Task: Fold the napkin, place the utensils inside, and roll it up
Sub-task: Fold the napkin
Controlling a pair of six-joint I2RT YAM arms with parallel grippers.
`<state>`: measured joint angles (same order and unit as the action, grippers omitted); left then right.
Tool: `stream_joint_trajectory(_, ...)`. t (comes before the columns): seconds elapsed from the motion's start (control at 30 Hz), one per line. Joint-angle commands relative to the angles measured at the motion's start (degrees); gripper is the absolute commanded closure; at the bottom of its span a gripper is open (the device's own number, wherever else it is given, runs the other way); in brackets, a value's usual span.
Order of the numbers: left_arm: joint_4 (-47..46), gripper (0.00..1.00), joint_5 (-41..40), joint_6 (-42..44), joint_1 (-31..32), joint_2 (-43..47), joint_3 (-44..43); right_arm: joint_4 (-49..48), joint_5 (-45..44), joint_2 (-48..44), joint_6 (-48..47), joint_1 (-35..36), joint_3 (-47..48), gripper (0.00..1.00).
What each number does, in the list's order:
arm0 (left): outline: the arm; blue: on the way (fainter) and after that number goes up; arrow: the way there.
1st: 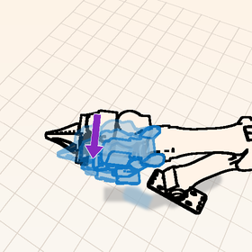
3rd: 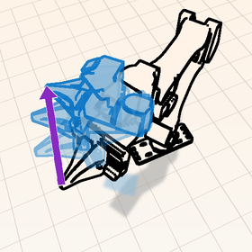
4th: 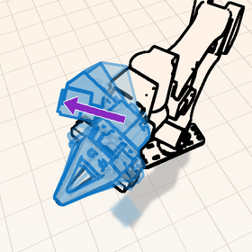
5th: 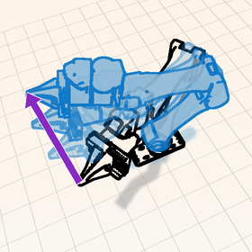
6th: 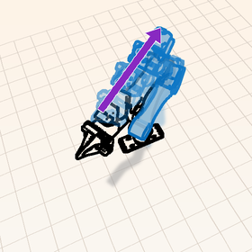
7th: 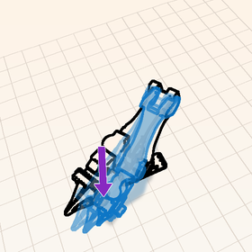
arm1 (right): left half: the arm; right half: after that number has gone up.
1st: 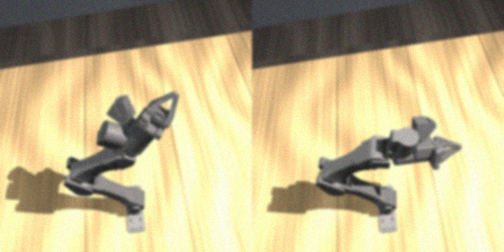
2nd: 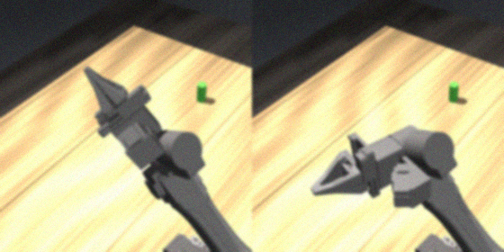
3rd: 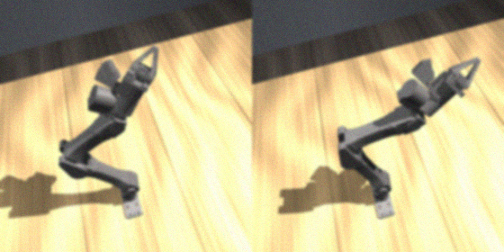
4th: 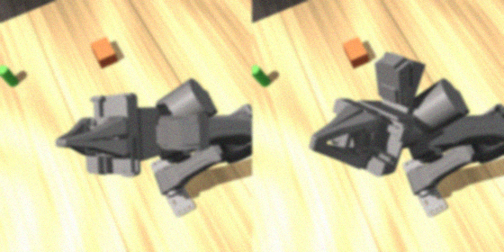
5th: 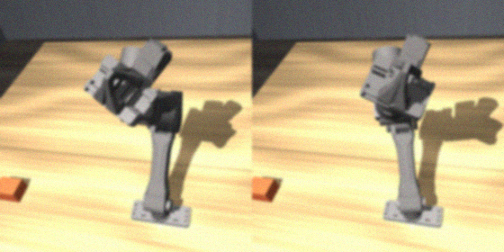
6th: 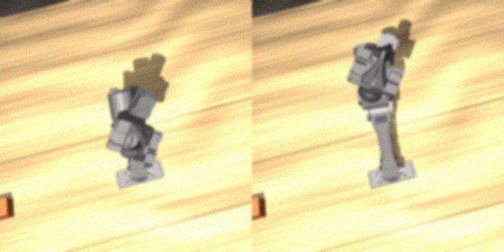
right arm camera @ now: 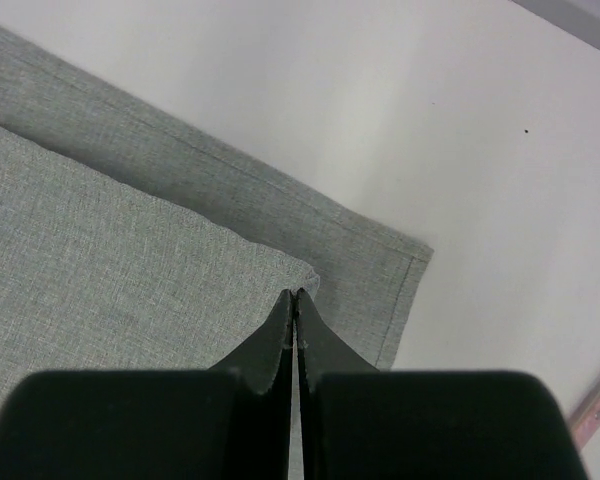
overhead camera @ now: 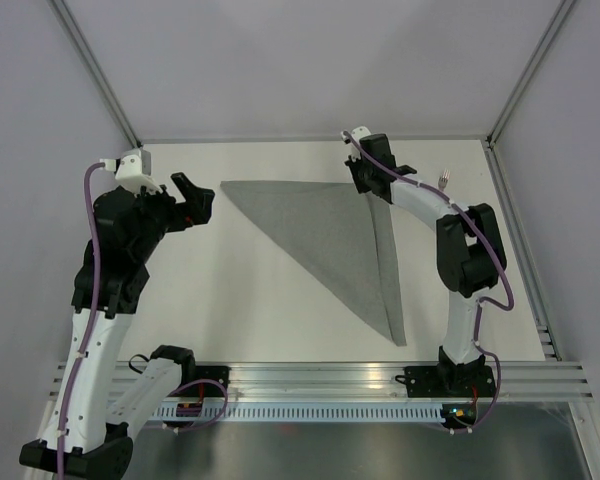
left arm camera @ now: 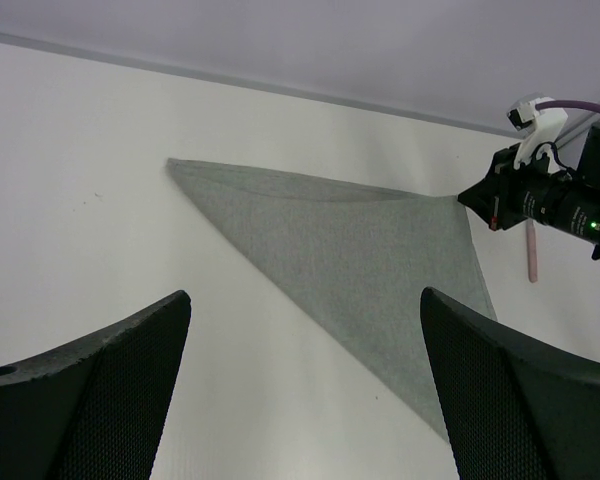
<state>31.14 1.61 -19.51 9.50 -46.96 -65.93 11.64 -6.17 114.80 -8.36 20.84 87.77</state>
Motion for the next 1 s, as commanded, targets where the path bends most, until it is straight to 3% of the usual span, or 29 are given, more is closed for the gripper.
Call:
stream_joint_trajectory(0.0,-1.69,0.00,0.68,2.46,0.26,-0.33,0.10,-1.79,-1.30,1.12,-0.60,-1.24,2.23,1.00)
stream_joint_trajectory(0.53,-1.78,0.00,0.59,2.46,0.17,-0.76,0.45,-1.09,-2.96,6.04,-1.39,-3.61,7.85,1.00)
stream_joint_trajectory(0.97,-1.78,0.00,0.42,2.72,0.26,-1.03,0.80,-1.88,-2.79,5.87,-0.87,-5.28,7.16,0.99)
